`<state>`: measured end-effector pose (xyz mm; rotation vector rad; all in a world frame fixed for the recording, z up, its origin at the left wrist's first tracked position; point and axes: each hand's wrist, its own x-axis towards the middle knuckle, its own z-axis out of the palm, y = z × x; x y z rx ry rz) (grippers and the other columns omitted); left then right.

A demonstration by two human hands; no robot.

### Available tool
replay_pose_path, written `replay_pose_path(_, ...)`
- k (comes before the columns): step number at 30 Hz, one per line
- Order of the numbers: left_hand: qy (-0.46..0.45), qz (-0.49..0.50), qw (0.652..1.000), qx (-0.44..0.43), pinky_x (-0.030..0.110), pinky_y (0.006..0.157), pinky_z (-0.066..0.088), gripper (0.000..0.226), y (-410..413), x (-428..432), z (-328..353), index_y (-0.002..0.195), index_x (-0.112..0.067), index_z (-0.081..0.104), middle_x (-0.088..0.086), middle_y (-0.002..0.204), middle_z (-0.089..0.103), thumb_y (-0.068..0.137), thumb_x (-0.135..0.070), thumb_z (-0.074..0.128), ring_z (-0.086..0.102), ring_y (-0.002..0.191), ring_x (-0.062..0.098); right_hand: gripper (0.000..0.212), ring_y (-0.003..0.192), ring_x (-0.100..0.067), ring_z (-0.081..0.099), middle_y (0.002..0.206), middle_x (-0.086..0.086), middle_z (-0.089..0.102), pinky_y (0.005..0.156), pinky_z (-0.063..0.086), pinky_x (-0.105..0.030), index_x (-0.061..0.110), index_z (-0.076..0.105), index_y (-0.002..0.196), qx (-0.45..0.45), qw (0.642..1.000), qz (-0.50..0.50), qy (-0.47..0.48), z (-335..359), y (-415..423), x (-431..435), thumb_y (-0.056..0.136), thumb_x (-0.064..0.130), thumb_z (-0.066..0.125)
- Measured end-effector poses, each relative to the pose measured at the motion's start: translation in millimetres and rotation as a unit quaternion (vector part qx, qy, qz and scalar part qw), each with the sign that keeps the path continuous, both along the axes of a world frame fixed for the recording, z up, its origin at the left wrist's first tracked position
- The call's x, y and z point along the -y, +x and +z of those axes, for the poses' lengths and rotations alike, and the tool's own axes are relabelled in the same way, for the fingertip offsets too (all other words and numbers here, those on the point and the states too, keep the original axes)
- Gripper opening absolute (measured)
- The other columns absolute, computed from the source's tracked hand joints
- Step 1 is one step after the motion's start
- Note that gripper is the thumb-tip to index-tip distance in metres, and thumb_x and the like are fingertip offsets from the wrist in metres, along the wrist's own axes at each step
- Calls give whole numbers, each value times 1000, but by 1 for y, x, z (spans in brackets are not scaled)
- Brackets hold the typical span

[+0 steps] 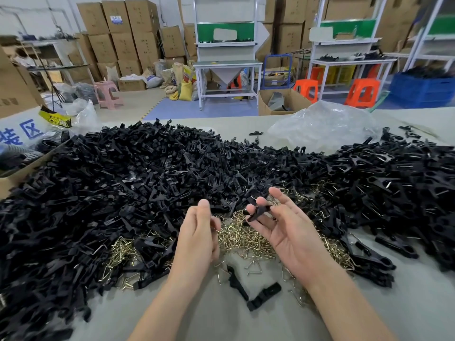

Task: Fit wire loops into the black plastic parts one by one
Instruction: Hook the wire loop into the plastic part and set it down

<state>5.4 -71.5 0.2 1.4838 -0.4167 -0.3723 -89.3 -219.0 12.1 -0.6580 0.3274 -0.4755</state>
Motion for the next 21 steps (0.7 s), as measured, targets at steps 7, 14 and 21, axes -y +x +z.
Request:
replay_pose_path(7,-39,-45,997,-49,23,39,31,36,-2,4,1,99,-36,74,-5,61,43,108,-34,38,38,45,11,29,72,-20,71,96,-19,75,64,61,-30,2,61,121,-42,998,-3,-36,-1,3,-6,105,-2,39)
replay_pose_path(14,-8,-38,999,33,22,52,48,20,-7,6,2,117,-28,58,2,78,66,100,-18,60,55,55,10,29,88,-21,74,110,-20,75,81,63,-32,3,64,120,-29,996,7,-79,-3,3,-8,98,-9,48)
replay_pose_path(21,0,-33,997,65,22,49,44,10,-4,1,0,98,-36,73,-3,54,56,95,-38,64,52,52,15,36,100,-22,73,112,-14,75,83,61,-28,8,74,115,-18,993,-11,-116,-5,3,-3,81,4,65)
